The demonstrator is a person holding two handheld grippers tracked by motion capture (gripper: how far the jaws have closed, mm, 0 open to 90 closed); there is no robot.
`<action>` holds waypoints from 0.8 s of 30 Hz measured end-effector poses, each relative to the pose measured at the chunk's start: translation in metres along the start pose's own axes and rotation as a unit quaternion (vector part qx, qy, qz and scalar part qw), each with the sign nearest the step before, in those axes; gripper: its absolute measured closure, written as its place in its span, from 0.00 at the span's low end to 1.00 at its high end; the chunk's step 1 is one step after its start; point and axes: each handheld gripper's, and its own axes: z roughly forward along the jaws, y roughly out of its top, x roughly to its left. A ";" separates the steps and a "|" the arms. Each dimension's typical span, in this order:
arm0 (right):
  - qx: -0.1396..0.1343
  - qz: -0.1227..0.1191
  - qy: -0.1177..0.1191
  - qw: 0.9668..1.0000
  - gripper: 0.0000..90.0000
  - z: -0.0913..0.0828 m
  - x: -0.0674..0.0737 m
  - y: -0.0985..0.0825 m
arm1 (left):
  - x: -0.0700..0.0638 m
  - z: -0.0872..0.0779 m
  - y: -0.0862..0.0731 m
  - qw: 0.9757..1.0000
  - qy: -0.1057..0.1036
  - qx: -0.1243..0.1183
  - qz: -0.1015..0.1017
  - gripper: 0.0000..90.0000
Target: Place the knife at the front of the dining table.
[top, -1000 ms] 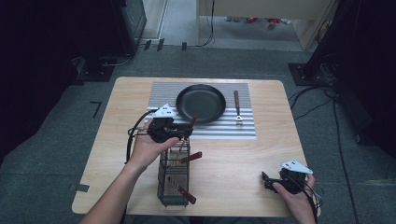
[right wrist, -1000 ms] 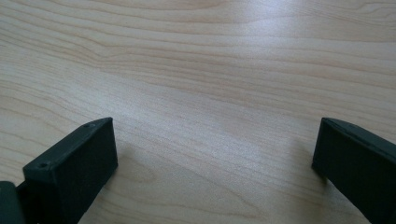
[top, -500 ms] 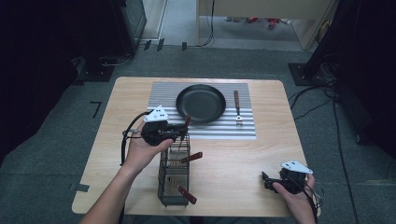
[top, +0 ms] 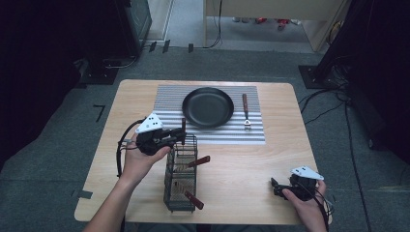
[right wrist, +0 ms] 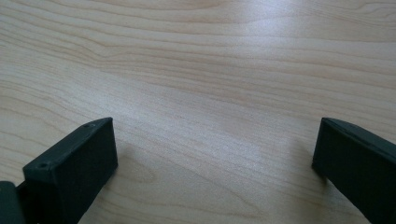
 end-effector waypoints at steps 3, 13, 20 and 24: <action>0.000 -0.001 0.000 1.000 0.00 0.000 0.000 0.000 | 0.000 -0.005 -0.005 1.000 0.003 -0.013 0.000 0.85; 0.000 0.001 0.000 1.000 0.00 0.000 0.000 0.000 | -0.009 -0.031 -0.003 0.994 0.036 -0.100 0.027 0.85; 0.000 0.000 0.000 1.000 0.00 0.000 0.000 0.000 | -0.006 -0.045 0.006 0.988 0.051 -0.145 0.003 0.85; 0.000 0.000 0.000 1.000 0.00 0.000 0.000 0.000 | -0.005 -0.056 0.016 0.983 0.057 -0.175 -0.006 0.85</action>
